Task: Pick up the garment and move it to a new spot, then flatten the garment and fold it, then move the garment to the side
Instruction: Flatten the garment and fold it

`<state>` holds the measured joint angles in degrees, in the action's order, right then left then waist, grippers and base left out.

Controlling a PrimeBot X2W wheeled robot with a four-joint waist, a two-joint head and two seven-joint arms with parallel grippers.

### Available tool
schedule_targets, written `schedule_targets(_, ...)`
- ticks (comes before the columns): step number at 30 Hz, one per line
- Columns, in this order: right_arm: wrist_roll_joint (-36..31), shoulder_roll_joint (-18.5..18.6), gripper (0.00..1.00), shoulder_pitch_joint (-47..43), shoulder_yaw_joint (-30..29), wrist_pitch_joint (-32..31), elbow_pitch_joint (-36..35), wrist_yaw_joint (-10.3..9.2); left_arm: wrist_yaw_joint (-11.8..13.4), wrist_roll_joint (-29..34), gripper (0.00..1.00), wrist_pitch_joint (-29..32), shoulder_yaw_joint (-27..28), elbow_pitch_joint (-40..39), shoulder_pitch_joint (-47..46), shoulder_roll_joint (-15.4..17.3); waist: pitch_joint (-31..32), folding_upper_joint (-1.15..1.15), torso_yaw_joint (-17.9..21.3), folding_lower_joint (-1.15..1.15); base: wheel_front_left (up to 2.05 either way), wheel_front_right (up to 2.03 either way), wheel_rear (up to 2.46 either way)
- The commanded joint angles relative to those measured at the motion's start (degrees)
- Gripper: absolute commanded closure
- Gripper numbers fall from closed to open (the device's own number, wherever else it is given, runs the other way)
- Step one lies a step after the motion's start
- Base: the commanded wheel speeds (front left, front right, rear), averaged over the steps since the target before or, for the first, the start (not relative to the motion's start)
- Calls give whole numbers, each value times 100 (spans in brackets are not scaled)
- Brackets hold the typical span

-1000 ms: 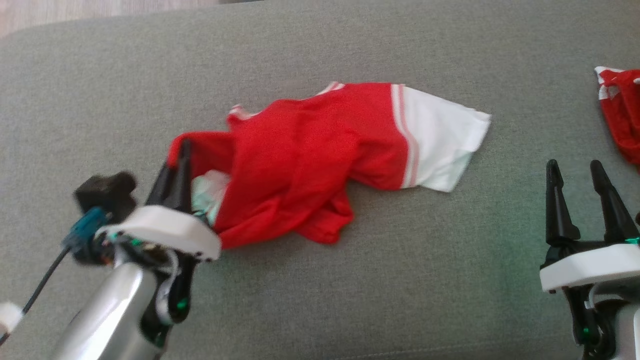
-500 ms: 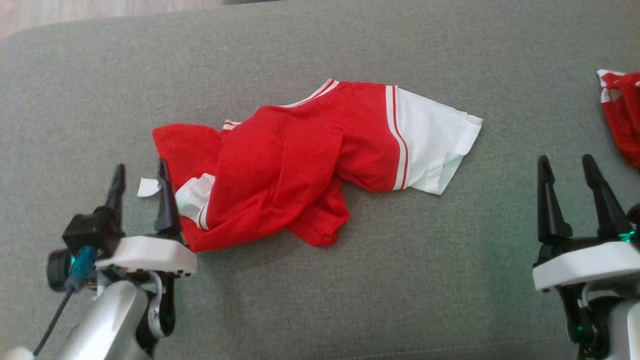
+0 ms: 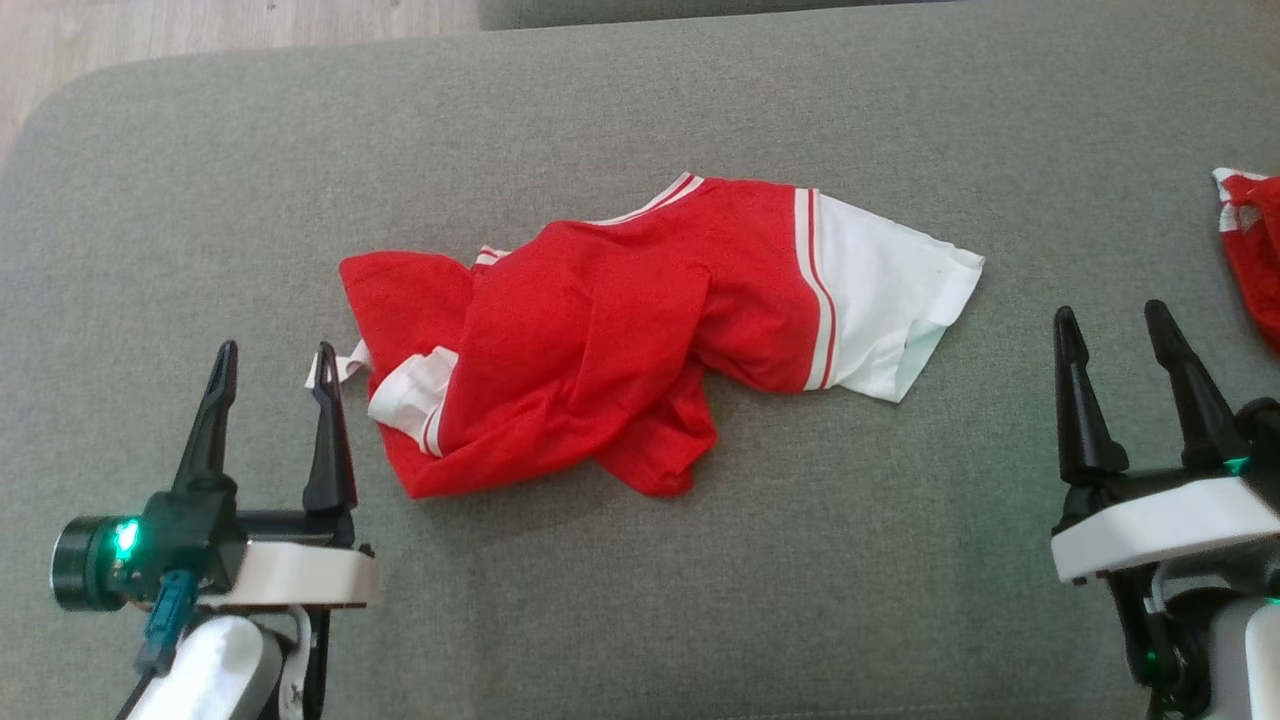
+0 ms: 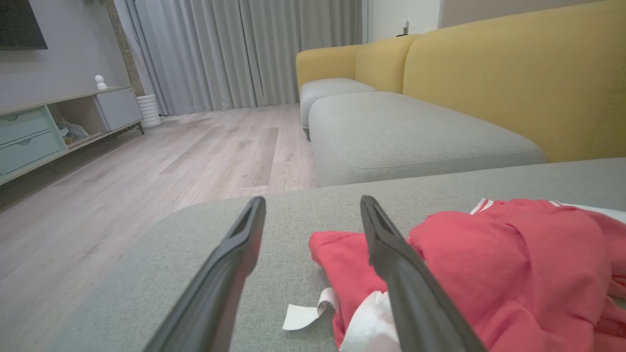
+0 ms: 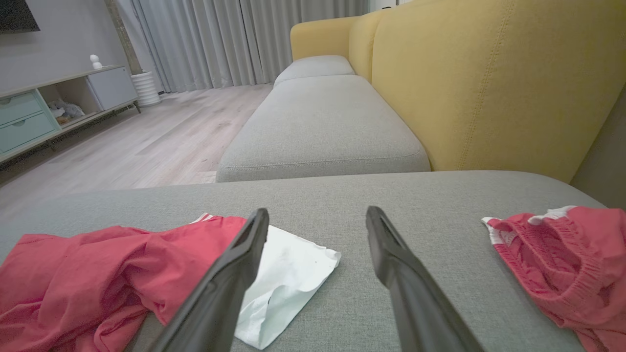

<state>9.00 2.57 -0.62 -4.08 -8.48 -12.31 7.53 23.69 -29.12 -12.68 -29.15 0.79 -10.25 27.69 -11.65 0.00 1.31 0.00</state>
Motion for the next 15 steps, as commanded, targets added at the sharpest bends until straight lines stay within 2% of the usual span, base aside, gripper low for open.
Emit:
schedule_targets(1, -19, 31, 0, 99, 136, -29, -237, -4, 34, 26, 0, -7, 240, -206, -211, 206, -8, 0, -7, 0, 0, 0, 0)
schedule_targets(9, 1, 65, 0, 146, 154, -52, -200, -4, 21, -79, 0, 46, 237, -275, -187, 182, -68, 0, 7, 0, 0, 0, 0)
schedule_targets(15, 162, 361, 0, 615, 263, 26, 312, -4, -16, -98, 0, 69, 197, -277, -369, 97, -298, 0, -74, 0, 0, 0, 0)
